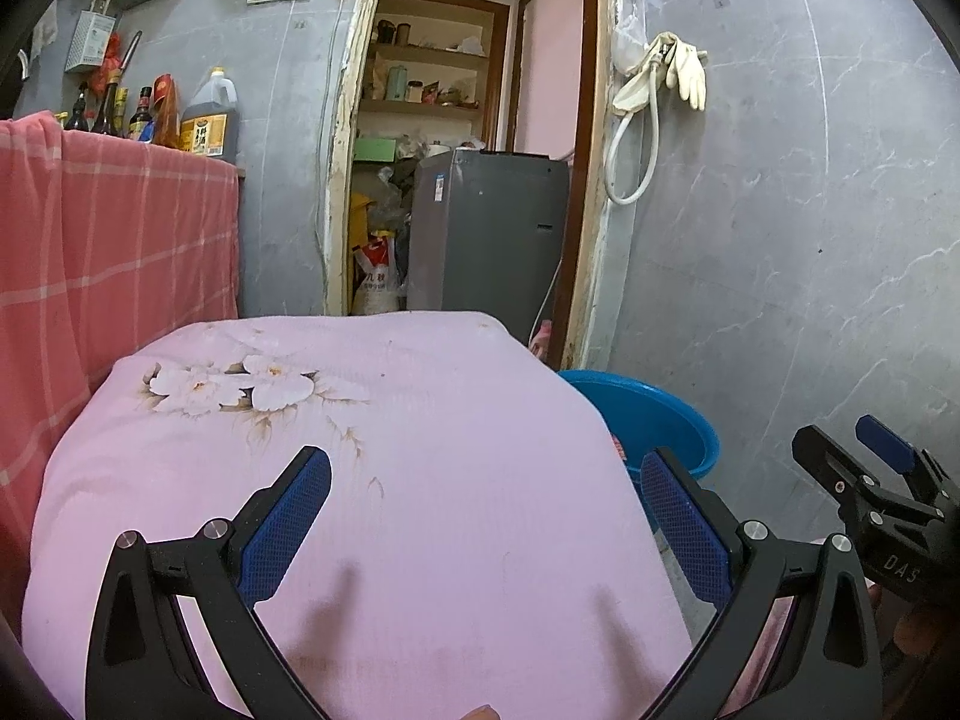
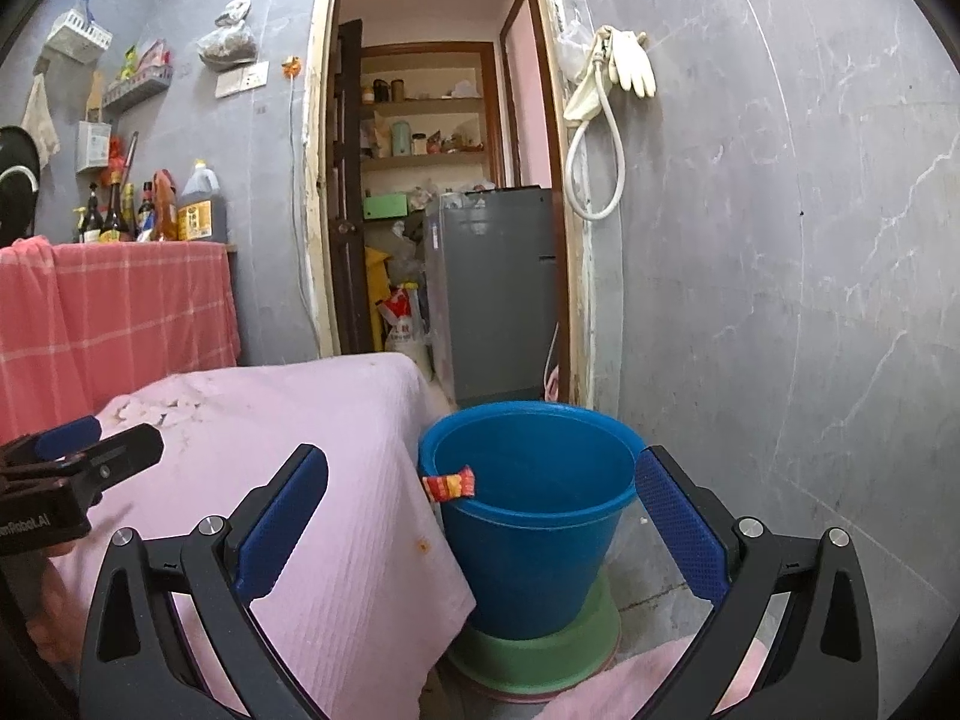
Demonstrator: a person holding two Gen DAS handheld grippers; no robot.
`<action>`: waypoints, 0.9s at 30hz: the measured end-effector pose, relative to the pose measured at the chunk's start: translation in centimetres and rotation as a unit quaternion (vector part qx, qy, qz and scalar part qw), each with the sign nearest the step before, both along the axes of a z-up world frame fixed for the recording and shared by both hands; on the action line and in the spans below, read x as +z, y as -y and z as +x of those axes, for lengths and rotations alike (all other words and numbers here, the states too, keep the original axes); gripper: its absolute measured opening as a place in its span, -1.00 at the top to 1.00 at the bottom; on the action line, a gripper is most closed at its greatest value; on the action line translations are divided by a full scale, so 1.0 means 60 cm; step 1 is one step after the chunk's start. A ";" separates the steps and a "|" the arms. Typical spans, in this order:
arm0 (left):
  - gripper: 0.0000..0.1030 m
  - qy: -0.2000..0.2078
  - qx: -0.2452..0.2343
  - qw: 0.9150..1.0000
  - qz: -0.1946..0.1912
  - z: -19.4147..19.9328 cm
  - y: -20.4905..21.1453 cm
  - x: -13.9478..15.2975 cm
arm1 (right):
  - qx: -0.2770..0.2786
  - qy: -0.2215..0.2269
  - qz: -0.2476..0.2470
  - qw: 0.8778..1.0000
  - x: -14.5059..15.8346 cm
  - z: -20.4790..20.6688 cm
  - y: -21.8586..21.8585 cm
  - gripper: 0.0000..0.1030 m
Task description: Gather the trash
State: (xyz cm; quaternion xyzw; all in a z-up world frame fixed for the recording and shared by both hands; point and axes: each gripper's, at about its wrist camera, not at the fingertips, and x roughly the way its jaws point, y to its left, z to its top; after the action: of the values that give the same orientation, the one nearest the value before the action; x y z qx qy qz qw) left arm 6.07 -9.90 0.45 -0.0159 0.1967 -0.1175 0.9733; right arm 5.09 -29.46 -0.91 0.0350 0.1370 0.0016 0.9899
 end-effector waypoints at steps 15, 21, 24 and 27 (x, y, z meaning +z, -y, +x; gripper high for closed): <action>-0.97 -0.005 0.001 1.000 -0.001 -0.002 -0.002 -0.009 | -0.002 -0.005 0.002 1.000 -0.004 0.001 0.008 -1.00; -0.97 -0.005 0.002 1.000 -0.003 -0.002 -0.003 -0.009 | -0.002 -0.004 0.002 1.000 -0.004 0.001 0.009 -1.00; -0.97 -0.004 0.001 1.000 -0.003 -0.002 -0.005 -0.009 | -0.001 -0.005 0.003 1.000 -0.004 0.001 0.009 -1.00; -0.97 -0.004 0.002 1.000 -0.002 -0.002 -0.004 -0.009 | -0.002 -0.005 0.003 1.000 -0.004 0.001 0.009 -1.00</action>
State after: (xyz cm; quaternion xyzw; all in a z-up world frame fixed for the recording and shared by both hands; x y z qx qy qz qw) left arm 5.95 -9.66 -0.06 -0.0191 0.2005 -0.1157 0.9726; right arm 5.16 -30.00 -1.17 0.0381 0.1417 0.0001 0.9892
